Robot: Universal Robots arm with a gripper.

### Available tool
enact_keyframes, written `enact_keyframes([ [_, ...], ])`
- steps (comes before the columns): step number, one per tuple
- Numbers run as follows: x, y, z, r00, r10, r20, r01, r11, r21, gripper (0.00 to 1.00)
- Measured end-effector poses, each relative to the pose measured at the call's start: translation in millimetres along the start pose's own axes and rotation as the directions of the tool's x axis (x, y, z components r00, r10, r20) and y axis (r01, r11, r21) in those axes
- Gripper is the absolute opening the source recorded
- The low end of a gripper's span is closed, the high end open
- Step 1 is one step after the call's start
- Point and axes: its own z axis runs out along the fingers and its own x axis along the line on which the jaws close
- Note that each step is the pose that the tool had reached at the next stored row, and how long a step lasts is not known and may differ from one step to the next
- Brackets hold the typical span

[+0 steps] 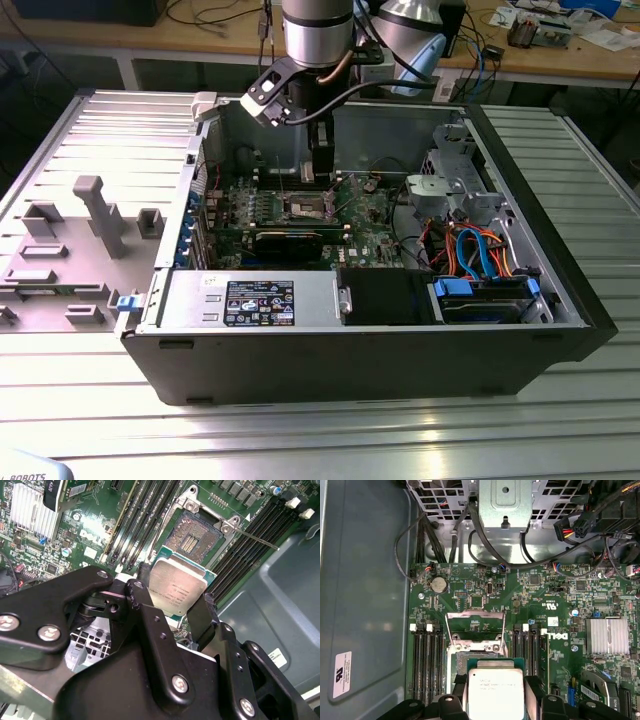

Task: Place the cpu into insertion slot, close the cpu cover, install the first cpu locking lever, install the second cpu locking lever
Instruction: 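Place the cpu into insertion slot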

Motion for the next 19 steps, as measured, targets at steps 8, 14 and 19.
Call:
enact_keyframes([
  [8, 0.1, -0.7, 7.9, 1.0000, 0.000, 0.0000, 0.000, 1.0000, -0.0003, 0.54],
  [14, 0.1, -1.2, 13.4, 1.0000, 0.000, 0.0002, 0.000, 1.0000, -0.0002, 0.54],
  [19, 0.1, -1.2, 13.6, 1.0000, 0.000, -0.0001, 0.000, 1.0000, -0.0003, 0.54],
])
